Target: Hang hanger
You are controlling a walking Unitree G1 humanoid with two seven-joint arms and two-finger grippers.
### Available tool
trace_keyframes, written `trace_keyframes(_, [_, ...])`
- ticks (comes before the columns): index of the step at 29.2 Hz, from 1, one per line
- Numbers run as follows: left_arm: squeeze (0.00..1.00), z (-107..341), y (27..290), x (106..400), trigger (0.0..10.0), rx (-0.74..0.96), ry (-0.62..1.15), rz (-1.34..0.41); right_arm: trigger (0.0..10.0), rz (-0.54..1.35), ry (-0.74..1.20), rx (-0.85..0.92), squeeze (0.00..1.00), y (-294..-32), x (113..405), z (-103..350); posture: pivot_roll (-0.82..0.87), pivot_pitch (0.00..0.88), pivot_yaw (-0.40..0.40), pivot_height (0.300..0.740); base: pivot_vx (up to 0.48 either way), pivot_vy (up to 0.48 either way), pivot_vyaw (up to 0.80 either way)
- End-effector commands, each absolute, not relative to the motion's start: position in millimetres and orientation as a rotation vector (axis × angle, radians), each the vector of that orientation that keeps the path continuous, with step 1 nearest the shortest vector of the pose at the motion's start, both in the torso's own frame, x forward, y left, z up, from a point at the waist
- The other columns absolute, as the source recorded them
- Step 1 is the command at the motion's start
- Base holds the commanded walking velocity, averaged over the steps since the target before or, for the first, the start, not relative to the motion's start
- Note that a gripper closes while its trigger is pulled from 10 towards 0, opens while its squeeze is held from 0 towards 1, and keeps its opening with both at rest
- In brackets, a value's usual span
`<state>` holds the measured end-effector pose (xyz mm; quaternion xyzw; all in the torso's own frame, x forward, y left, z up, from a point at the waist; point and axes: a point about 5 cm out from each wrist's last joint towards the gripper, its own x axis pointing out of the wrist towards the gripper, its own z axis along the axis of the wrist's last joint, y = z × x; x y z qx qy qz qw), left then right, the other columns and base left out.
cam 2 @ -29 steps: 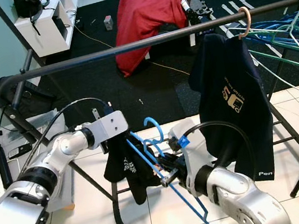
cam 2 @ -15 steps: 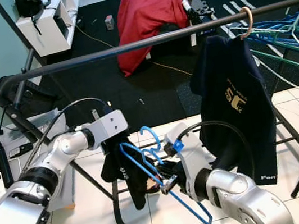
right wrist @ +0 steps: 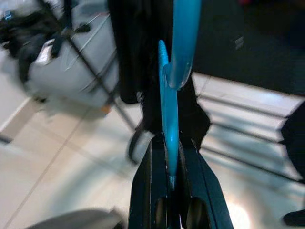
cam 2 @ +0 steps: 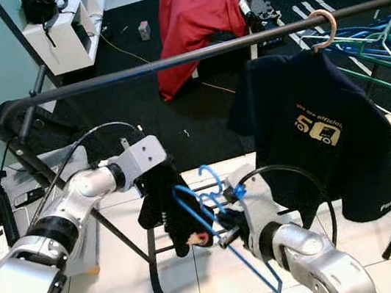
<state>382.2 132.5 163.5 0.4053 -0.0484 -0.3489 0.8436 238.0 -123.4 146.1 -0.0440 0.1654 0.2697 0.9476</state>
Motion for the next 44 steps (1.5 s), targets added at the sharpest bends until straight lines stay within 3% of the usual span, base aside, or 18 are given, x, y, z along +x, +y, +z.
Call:
trace_keyframes(1, [0.0, 161.9, 134.6, 381.0, 10.0, 0.851, -0.098, -0.74, 0.0, 0.542, 0.278, -0.108, 0.0, -121.2, 238.2, 154.9, -0.1, 0.109, 0.117, 0.74, 0.0, 0.0, 0.0])
trace_keyframes(11, [0.0, 162.0, 133.9, 380.2, 10.0, 0.849, -0.098, -0.755, 0.0, 0.545, 0.285, -0.074, 0.0, -116.4, 238.7, 151.0, -0.1, 0.117, 0.118, 0.74, 0.0, 0.0, 0.0])
trace_keyframes(17, [0.0, 163.7, 129.4, 379.5, 10.0, 0.839, -0.112, -0.776, 0.0, 0.732, 0.4, -0.032, 0.0, -109.6, 222.9, 140.1, -0.1, 0.127, 0.119, 0.74, 0.0, 0.0, 0.0])
trace_keyframes(21, [0.0, 163.5, 128.4, 379.3, 10.0, 0.835, -0.112, -0.78, 0.0, 0.751, 0.419, -0.049, 0.0, -110.2, 220.0, 138.6, -0.1, 0.127, 0.119, 0.74, 0.0, 0.0, 0.0])
trace_keyframes(34, [0.0, 167.3, 122.1, 377.4, 10.0, 0.785, -0.139, -0.818, 0.0, 0.513, 0.403, -0.049, 0.0, -139.6, 245.1, 132.1, -0.1, 0.131, 0.12, 0.74, 0.0, 0.0, 0.0])
trace_keyframes(42, [0.0, 166.1, 119.7, 374.7, 10.0, 0.808, -0.15, -0.847, 0.0, 0.38, 0.405, 0.069, 0.0, -154.7, 258.2, 130.7, -0.1, 0.131, 0.116, 0.74, 0.0, 0.0, 0.0])
trace_keyframes(44, [0.0, 165.8, 118.5, 372.3, 10.0, 0.836, -0.165, -0.869, 0.0, 0.322, 0.413, 0.171, 0.0, -161.2, 263.2, 127.2, -0.09, 0.131, 0.115, 0.74, 0.0, 0.0, 0.0])
